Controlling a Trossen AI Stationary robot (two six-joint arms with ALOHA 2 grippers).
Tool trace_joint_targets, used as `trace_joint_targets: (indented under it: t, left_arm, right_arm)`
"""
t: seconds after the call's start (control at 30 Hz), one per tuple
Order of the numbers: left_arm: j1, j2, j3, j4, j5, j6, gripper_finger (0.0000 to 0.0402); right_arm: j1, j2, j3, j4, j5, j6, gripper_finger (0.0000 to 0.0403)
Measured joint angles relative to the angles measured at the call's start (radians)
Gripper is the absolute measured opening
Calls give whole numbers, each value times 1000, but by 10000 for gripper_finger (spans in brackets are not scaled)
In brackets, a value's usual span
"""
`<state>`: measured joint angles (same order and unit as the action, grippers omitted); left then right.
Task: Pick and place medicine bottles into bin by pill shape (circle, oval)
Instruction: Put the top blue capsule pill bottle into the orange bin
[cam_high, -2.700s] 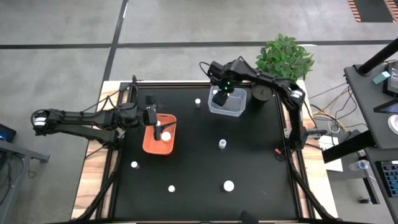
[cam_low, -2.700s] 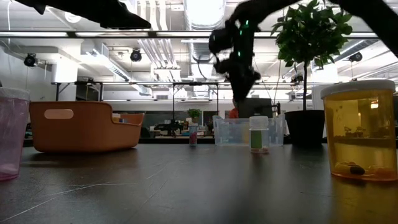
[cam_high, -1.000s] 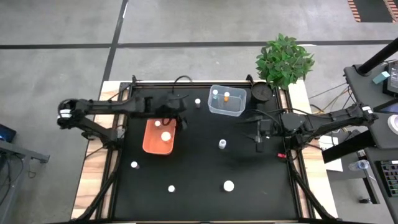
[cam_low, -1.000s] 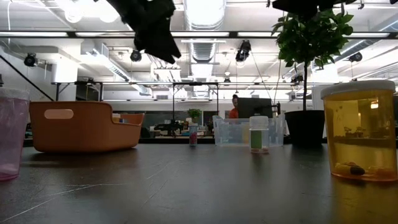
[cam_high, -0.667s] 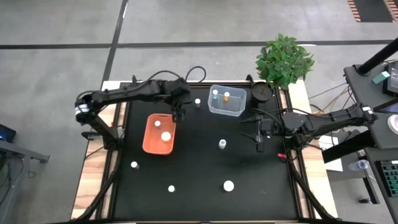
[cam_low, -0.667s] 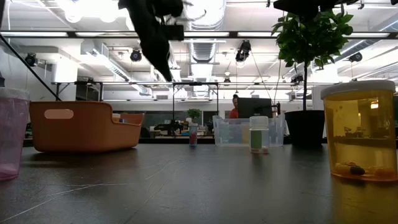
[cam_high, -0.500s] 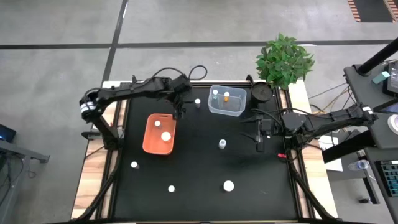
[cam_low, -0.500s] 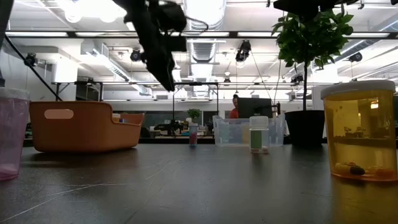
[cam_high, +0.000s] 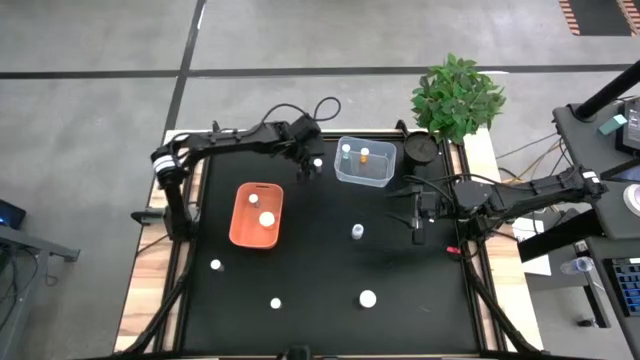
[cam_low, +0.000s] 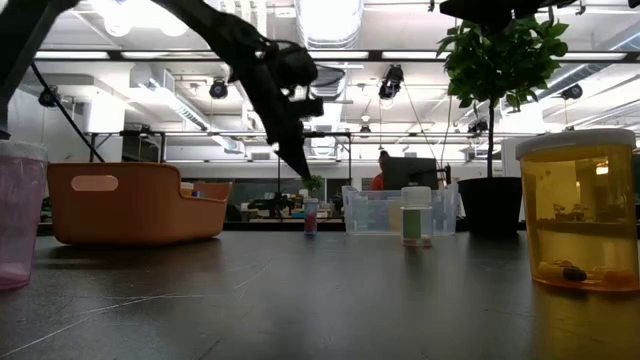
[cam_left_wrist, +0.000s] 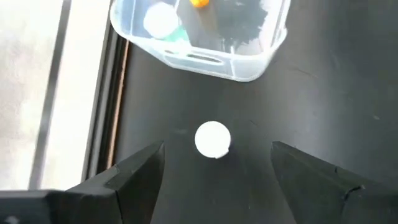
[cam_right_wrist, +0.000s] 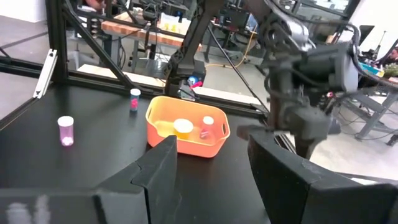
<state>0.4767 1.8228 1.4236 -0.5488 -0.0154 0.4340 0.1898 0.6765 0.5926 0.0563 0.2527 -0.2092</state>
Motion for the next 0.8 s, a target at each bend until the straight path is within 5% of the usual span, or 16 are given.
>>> trace_joint_targets:
  t: [0.8]
  left_arm:
    - [14, 122, -8, 104, 3, -91, 261]
  right_arm:
    - [0, 0, 0, -15, 1, -4, 189]
